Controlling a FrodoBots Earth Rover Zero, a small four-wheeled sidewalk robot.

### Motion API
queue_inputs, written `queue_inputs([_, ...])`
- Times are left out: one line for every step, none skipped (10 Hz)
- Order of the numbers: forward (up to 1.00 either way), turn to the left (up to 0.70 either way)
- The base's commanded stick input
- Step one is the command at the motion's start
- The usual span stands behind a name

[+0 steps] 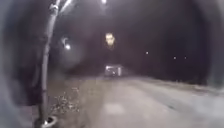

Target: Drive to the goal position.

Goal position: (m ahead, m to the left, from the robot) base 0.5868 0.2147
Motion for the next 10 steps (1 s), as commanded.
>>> queue_inputs([0.85,0.00])
queue_inputs([0.85,0.00])
queue_inputs([0.85,0.00])
queue_inputs([0.85,0.00])
queue_inputs([0.00,0.00])
queue_inputs([0.00,0.00])
queue_inputs([0.00,0.00])
queue_inputs([0.00,0.00])
queue_inputs([0.00,0.00])
queue_inputs([0.54,0.00])
